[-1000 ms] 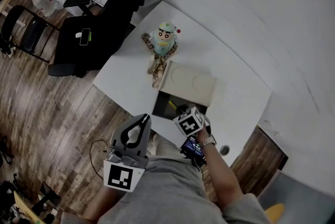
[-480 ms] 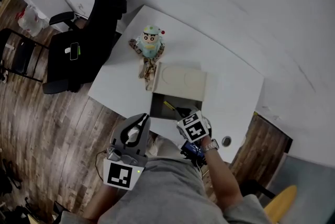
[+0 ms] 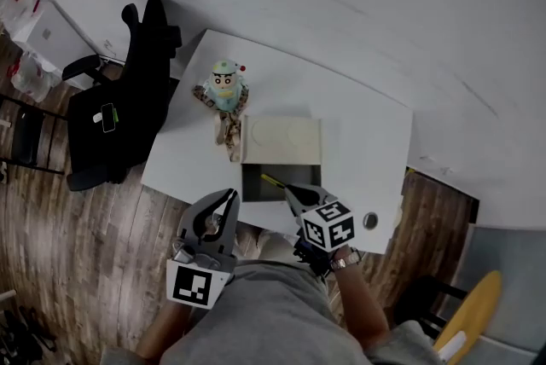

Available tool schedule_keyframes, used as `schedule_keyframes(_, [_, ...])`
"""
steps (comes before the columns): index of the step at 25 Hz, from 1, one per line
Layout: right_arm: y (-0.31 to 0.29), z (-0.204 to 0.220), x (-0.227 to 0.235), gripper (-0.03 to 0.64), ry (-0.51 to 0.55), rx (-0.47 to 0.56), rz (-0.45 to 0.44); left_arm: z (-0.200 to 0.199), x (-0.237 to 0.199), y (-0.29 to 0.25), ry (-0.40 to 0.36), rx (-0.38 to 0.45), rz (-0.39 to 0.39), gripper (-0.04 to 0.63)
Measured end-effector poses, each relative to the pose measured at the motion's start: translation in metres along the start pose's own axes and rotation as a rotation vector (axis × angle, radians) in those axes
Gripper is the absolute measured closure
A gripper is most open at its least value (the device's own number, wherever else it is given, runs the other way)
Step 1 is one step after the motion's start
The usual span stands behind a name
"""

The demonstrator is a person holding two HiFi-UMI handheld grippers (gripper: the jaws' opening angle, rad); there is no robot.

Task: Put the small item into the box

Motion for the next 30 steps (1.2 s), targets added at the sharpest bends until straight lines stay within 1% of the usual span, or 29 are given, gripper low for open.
schedule_keyframes(3, [0.019,-0.011,-0.011,0.584,-0.067,0.113,-0.010,-0.003,-0.009,0.000,-0.006,0.024,0.014,0.558])
schedule_keyframes(7, [0.043,-0.028,-0.033,0.584,-0.094,0.245,-0.005,-0.006,-0.023,0.003,-0.015,0.049,0.027,0.558])
schedule_keyframes(17, [0.087,-0.061,-0.100,0.584,-0.067,0.521,-0.014,-0.013,-0.057,0.014,-0.052,0.090,0.044,0.558])
schedule_keyframes(21, [0.100,-0.064,-0.127,0.584,-0.043,0.637,-0.001,-0.017,-0.069,0.018,-0.053,0.112,0.044,0.558])
schedule_keyframes(24, [0.105,-0.063,-0.142,0.584,-0.024,0.688,0.018,-0.019,-0.074,0.021,-0.059,0.123,0.049,0.558])
schedule_keyframes(30, [0.111,-0.066,-0.160,0.584,0.026,0.733,0.044,-0.019,-0.081,0.027,-0.061,0.142,0.055,0.558])
Point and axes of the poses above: the fingertips, and each gripper's own axes: y backward along the fingers, x to its right, z out of its underside, the point moved 8 cm from there along y, backward along the fingers, and after that the axes turned 12 degrees about -y, right-handed, at the moved point
